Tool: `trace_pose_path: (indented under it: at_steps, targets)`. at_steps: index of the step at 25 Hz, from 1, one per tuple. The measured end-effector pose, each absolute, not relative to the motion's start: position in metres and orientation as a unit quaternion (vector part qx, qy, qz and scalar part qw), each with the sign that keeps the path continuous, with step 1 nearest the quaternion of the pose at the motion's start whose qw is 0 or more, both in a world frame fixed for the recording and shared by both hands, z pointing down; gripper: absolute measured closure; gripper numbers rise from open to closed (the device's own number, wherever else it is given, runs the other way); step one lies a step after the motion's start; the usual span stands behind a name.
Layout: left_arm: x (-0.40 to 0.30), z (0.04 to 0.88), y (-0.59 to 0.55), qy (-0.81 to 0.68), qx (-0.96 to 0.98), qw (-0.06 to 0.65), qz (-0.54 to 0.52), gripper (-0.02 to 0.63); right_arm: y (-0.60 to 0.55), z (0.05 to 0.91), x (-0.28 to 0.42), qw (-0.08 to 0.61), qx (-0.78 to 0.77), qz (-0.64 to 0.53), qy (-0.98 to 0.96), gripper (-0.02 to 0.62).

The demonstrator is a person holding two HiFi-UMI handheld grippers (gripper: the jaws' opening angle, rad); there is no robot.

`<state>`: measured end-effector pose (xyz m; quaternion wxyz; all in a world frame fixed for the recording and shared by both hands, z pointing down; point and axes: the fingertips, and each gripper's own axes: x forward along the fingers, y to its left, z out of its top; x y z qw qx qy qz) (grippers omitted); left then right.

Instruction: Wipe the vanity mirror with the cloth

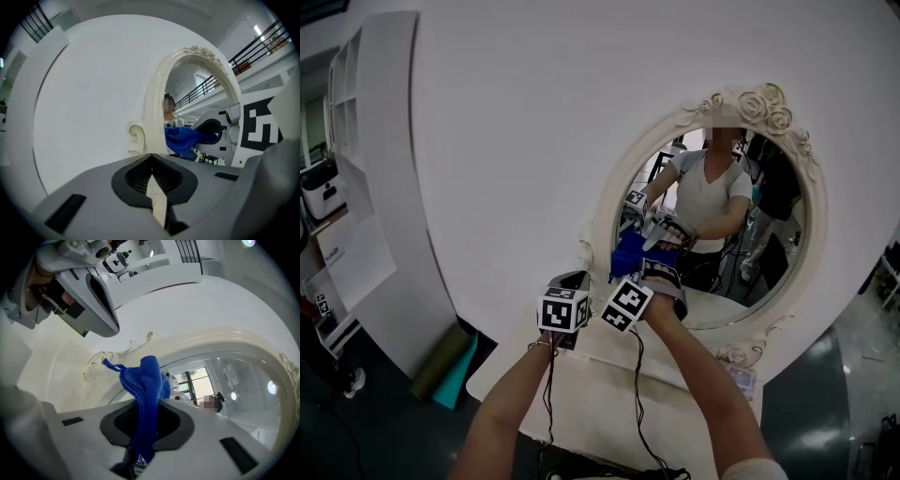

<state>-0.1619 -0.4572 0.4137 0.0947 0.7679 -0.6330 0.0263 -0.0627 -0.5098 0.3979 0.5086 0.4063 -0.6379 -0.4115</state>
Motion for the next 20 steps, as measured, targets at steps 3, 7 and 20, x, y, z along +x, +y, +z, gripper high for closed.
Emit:
trace_pose_path:
  at_steps: [3,7,20]
  targets:
    - [-0.158,0.432,-0.455,-0.633,0.766,0.108,0.031,0.597,-0.509,0.425,-0.056,0.520,0.396,-0.395,-0.645,0.529]
    - [-0.151,0.460,-0.451,-0.629,0.766,0.130,0.040,0.597,-0.508,0.463,-0.047,0.535,0.385,-0.371,-0.654,0.529]
    - [-0.131,0.500,-0.440,-0.616,0.770,0.154,0.070,0.597,-0.502,0.508,-0.022,0.550,0.375,-0.309,-0.679,0.529]
